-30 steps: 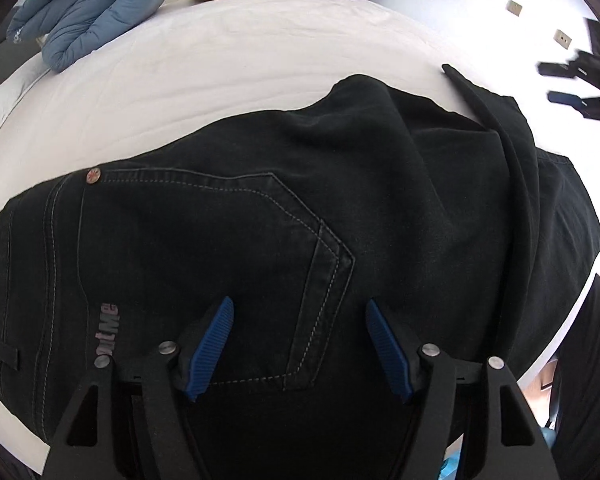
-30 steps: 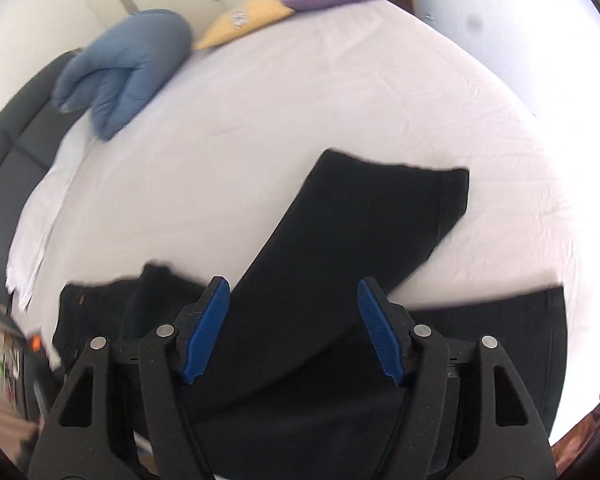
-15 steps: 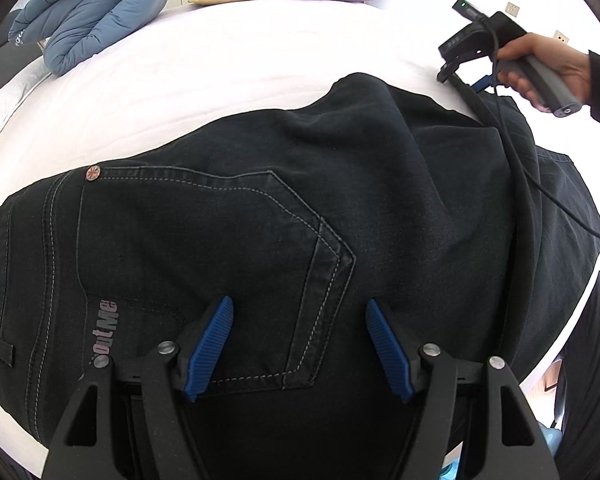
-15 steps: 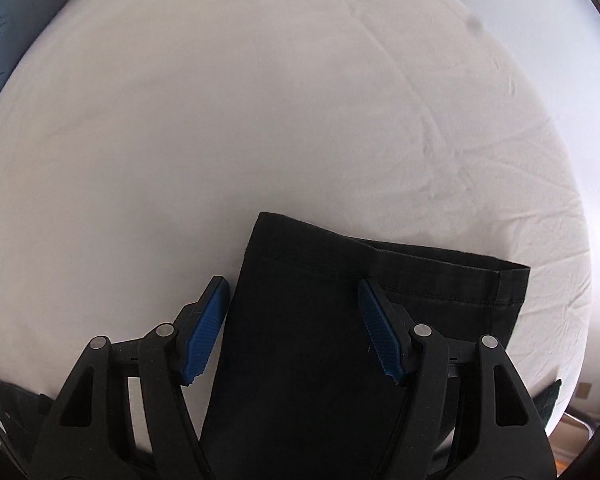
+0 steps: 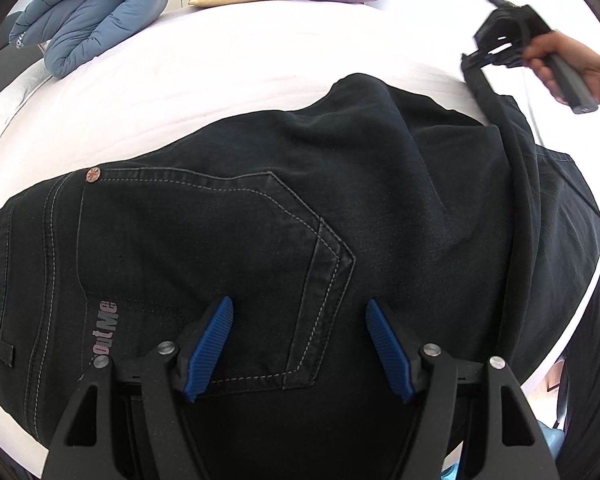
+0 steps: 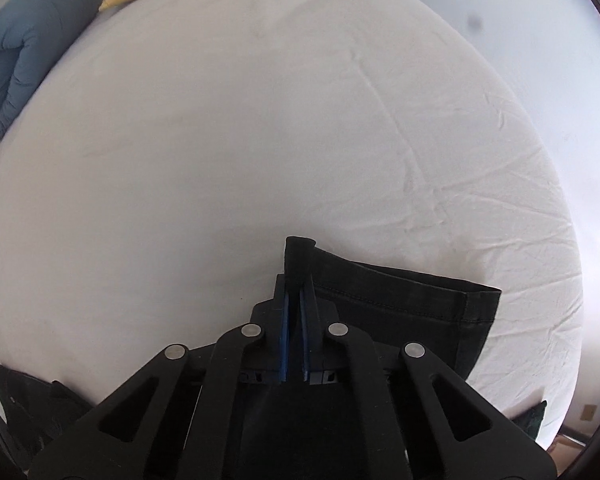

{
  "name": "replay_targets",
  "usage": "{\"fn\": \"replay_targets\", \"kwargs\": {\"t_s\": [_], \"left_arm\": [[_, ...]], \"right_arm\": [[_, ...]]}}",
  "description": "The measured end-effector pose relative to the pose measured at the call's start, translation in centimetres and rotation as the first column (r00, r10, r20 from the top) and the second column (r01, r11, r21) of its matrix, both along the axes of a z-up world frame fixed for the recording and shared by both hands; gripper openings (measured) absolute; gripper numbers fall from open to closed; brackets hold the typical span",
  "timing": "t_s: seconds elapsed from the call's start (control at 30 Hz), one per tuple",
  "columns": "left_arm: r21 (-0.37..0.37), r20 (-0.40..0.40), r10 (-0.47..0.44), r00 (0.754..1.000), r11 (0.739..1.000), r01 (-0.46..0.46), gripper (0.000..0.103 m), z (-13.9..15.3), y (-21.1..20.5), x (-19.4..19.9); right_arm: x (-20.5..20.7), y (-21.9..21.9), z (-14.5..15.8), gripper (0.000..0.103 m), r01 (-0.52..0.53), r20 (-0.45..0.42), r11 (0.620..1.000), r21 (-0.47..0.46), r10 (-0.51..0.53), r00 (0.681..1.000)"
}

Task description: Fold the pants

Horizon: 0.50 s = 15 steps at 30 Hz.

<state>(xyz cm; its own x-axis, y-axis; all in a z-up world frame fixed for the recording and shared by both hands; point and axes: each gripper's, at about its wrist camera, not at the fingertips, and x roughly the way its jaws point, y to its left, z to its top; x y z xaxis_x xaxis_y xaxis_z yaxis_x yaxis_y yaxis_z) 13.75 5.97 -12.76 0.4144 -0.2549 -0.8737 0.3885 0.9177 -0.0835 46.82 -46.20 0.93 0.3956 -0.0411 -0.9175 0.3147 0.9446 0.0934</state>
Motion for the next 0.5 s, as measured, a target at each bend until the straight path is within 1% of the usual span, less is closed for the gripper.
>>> {"fn": "replay_targets", "kwargs": {"t_s": [0.03,0.07,0.13,0.23,0.3,0.33,0.4,0.47,0.5], "left_arm": [[0.001,-0.001,0.0,1.0,1.0,0.0,0.071,0.0,0.0,0.0],[0.002,-0.002,0.001,1.0,1.0,-0.001,0.071,0.0,0.0,0.0],[0.004,-0.003,0.001,1.0,1.0,-0.001,0.071,0.0,0.0,0.0],[0.011,-0.008,0.002,1.0,1.0,-0.002,0.071,0.0,-0.1,0.1],[0.015,-0.015,0.0,1.0,1.0,0.0,0.071,0.1,-0.2,0.3],[0.015,-0.019,0.002,1.0,1.0,-0.002,0.071,0.1,-0.4,0.5],[0.017,-0.028,0.006,1.0,1.0,-0.005,0.071,0.2,-0.6,0.8],[0.02,-0.035,0.008,0.999,1.0,-0.007,0.072,0.2,-0.8,1.1],[0.025,-0.037,0.009,0.999,1.0,-0.009,0.073,0.3,-0.9,1.3]], "right_arm": [[-0.6,-0.7,1.0,0.003,0.013,0.034,1.0,0.018,-0.013,0.999],[-2.1,-2.0,2.3,0.003,0.031,0.086,0.999,0.043,-0.034,0.996],[-4.1,-4.8,4.7,0.003,0.062,0.16,0.994,0.086,-0.076,0.984],[-12.1,-8.0,7.4,0.003,0.12,0.269,0.982,0.143,-0.155,0.951],[-17.4,-9.6,8.1,0.003,0.157,0.322,0.971,0.179,-0.208,0.923],[-20.4,-10.6,8.0,0.003,0.188,0.342,0.96,0.208,-0.251,0.906],[-24.9,-11.8,6.9,0.003,0.251,0.341,0.931,0.267,-0.335,0.878],[-29.2,-13.5,4.5,0.003,0.328,0.331,0.881,0.341,-0.439,0.835],[-31.4,-14.3,2.8,0.003,0.367,0.318,0.845,0.388,-0.496,0.808]]}}
